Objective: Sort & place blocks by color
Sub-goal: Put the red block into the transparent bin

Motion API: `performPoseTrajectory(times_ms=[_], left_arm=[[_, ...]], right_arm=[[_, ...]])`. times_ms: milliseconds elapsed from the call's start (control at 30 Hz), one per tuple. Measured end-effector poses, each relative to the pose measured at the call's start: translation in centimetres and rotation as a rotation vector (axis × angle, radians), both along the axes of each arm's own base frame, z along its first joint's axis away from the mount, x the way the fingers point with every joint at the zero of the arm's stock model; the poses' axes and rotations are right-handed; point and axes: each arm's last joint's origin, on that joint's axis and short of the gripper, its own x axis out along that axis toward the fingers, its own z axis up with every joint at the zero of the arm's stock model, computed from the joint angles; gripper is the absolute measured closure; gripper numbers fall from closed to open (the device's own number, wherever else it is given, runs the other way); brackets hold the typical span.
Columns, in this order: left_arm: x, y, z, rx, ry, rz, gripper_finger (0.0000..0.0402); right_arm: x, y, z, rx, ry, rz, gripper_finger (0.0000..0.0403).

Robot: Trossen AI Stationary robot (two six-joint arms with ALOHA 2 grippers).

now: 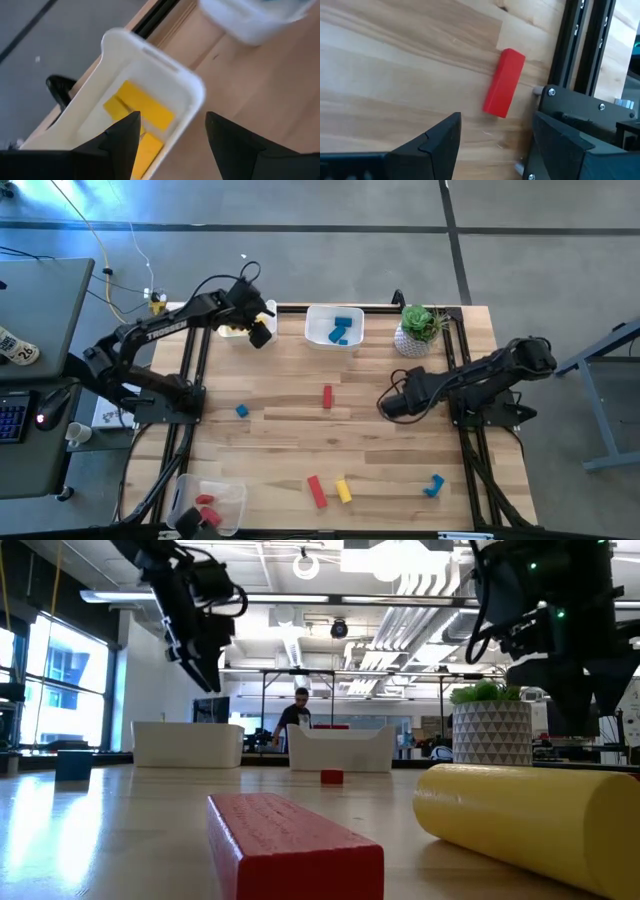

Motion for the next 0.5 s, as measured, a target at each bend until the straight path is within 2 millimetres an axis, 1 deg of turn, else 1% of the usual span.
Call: performPoseTrajectory(times_ms=[167, 300, 500], left_arm=[[0.5, -2.4, 2.0, 0.057, -0.07, -0.066, 0.019], [0.8, -4.3, 3.4, 0.092, -0.129, -0.117, 0.019], [1.1, -6.2, 4.5, 0.115, -0.189, -0.171, 0.019]], right_arm=[[0.1, -1.1, 0.0, 0.03, 0.018, -0.017, 0.0172], [0.2, -2.0, 0.0, 0.046, 0.038, 0.004, 0.0172], [0.2, -3.4, 0.0, 0.05, 0.074, 0.057, 0.0172]])
